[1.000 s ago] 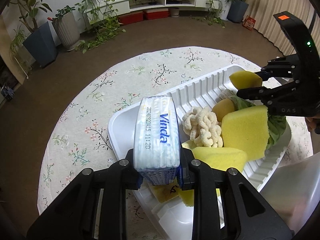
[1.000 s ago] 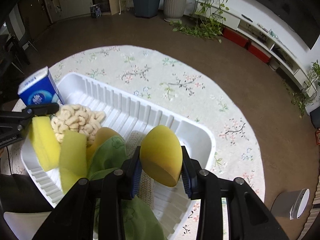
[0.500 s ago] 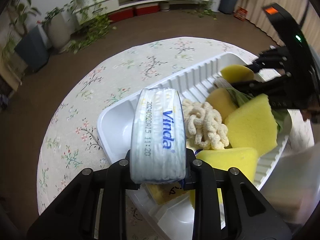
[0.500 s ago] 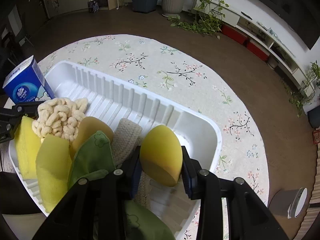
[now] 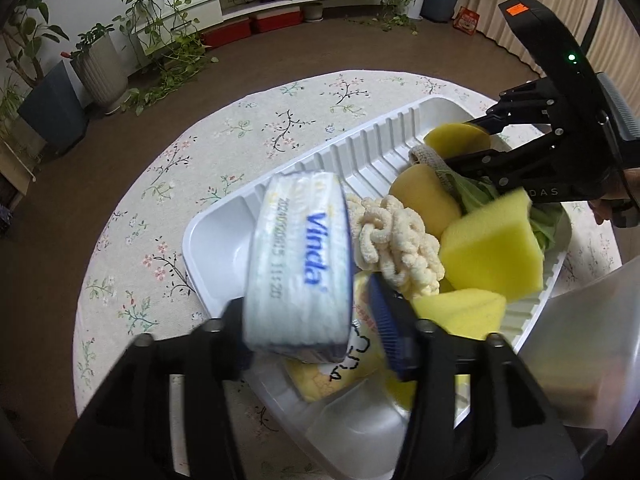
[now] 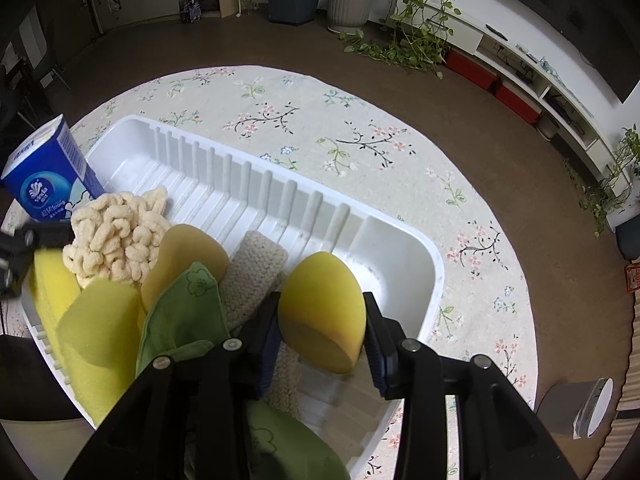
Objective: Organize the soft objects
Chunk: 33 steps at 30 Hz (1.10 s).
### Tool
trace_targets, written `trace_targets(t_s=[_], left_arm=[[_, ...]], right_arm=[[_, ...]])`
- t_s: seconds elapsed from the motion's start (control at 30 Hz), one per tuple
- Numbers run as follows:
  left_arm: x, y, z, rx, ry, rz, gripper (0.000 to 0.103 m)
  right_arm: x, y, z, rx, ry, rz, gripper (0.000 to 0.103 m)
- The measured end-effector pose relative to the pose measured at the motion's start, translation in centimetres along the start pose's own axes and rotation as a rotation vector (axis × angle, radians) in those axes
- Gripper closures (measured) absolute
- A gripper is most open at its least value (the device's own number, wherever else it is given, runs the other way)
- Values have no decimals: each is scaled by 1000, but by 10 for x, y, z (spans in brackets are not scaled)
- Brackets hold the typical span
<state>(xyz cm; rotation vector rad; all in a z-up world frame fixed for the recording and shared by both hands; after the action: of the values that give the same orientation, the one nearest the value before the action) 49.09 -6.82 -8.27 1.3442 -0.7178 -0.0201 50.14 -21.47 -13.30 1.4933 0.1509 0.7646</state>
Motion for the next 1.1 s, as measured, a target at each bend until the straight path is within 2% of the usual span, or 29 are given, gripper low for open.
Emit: trace_targets(t_s=[0.13, 0.23, 0.4, 0.67, 1.1], left_arm=[[-1, 0, -1, -7, 20, 2, 44], [-1, 3, -2, -20, 25, 7, 42], [-2, 13, -1, -27, 19, 25, 42], [-3, 21, 9, -37, -4, 41, 41], [-4, 29, 1, -17, 31, 63, 41]], right_arm=[[1, 0, 3, -4, 1, 0, 58], [0, 0, 5, -3, -6, 2, 49], [0, 7, 7, 3, -19, 22, 42], [1, 18, 12, -1, -35, 47, 42], [0, 24, 15, -3, -48, 64, 40]])
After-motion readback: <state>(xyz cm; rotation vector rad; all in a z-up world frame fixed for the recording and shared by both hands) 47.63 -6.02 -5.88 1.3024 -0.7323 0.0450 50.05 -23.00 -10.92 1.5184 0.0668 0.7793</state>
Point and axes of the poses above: each gripper's, at about its wrist camera, not at the fingertips, and y roughly against the way its jaws point, z to its right, x to its top, the point moved 10 cm from there along -y, roughly the way its jaws point, and after that the axes turned 6 degrees about y, right-handed, at the moved point
